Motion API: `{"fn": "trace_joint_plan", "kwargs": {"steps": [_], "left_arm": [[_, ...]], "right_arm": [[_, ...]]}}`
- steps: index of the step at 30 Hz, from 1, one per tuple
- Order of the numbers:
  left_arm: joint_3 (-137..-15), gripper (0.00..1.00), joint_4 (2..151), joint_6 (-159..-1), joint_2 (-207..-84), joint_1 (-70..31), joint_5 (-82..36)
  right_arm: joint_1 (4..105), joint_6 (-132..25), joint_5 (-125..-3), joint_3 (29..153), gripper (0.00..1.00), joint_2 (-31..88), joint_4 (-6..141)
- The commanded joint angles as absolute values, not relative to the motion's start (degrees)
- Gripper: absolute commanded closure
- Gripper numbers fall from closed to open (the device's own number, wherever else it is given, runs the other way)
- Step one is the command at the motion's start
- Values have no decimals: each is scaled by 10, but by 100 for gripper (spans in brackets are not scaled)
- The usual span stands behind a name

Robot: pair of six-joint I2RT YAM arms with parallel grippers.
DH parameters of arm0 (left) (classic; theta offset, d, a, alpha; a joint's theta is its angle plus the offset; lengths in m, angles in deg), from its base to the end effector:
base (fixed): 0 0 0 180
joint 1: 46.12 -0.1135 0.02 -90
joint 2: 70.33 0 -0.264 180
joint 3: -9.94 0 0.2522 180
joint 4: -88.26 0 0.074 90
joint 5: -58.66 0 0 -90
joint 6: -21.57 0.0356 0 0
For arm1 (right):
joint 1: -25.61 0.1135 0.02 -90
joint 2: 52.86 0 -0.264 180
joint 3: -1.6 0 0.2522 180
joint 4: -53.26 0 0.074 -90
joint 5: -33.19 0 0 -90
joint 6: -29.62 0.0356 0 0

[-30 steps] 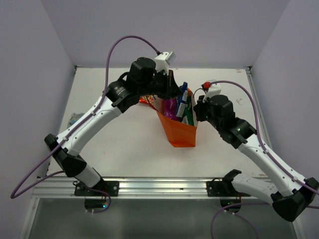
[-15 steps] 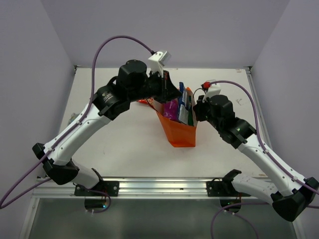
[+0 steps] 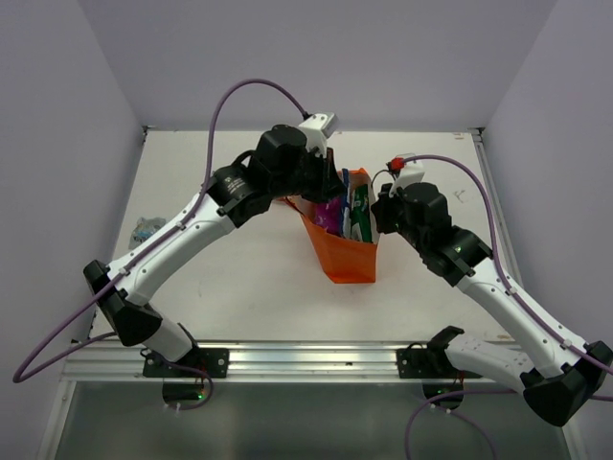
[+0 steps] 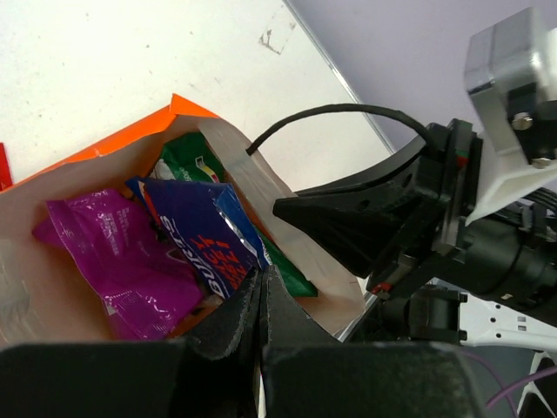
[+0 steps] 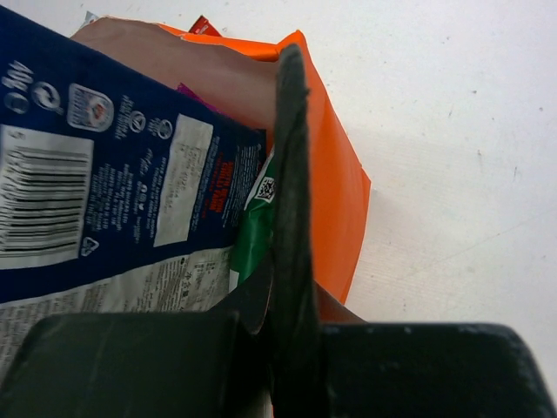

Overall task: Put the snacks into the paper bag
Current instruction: Place the snack in the paper bag.

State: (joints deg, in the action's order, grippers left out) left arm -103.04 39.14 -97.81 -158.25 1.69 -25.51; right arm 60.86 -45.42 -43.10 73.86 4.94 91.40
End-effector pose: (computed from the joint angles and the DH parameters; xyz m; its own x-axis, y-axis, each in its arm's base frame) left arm 0.2248 -0.2534 0.4395 -0.6308 -0.0308 -0.7754 0.5622 0.6705 -0.4841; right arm 0.1870 0.1218 0.3563 -0.4159 0.0132 -0.9093 -0.2858 0.9473 0.1444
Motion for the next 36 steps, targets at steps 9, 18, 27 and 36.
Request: {"fn": "trace_joint_plan", "kwargs": {"steps": [9, 18, 27, 36], "left_arm": [[-1011, 100, 429, -974, -1605, 6, -260], [-905, 100, 486, -1007, -1632, -38, -265], [-918, 100, 491, -1017, -1657, -30, -230], [-974, 75, 431, -979, -1606, -24, -302]], "right_arm": [[609, -454, -442, 745, 100, 51, 911], [609, -459, -431, 750, 100, 42, 920], [609, -461, -428, 751, 100, 46, 922], [609, -470, -427, 770, 100, 56, 929]]}}
